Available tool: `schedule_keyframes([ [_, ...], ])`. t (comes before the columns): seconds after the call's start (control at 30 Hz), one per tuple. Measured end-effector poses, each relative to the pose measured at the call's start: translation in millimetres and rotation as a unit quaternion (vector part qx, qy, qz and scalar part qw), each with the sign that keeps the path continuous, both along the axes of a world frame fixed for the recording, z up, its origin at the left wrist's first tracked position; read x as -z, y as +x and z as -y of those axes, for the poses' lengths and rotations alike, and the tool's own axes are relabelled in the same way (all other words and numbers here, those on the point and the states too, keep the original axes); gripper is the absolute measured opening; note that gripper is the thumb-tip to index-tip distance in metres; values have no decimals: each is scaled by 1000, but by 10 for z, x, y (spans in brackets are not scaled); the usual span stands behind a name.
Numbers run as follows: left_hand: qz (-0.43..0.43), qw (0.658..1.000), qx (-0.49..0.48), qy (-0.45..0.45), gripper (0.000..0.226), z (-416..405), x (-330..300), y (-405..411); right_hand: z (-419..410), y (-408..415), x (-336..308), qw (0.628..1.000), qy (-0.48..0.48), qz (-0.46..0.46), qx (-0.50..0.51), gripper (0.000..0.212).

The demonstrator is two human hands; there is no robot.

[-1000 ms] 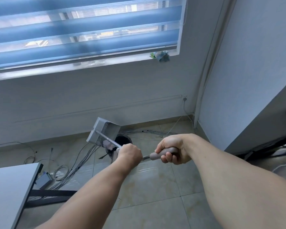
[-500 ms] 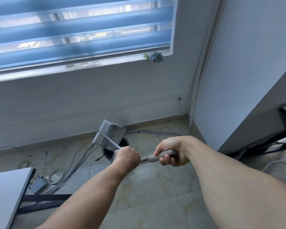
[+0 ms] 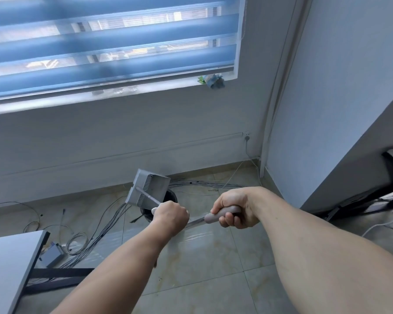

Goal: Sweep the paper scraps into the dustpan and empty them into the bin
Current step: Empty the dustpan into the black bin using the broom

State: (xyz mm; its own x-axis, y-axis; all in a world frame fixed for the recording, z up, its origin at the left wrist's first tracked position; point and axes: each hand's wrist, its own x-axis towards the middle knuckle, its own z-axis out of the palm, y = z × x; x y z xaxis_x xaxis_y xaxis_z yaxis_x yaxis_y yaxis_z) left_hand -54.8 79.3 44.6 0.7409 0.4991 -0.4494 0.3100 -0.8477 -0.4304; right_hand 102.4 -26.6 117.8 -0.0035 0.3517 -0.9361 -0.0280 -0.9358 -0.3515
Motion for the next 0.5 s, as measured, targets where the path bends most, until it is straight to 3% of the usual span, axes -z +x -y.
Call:
schedule_keyframes([
  [0.33,134,980,-147,-28,33,-213,-491,-302,-135,9,-386,998,8,54,-44,43],
  [0.5,186,955,-230,-22,31,-249,-694,-448,-148,-7,-648,994,-1,81,-69,32],
])
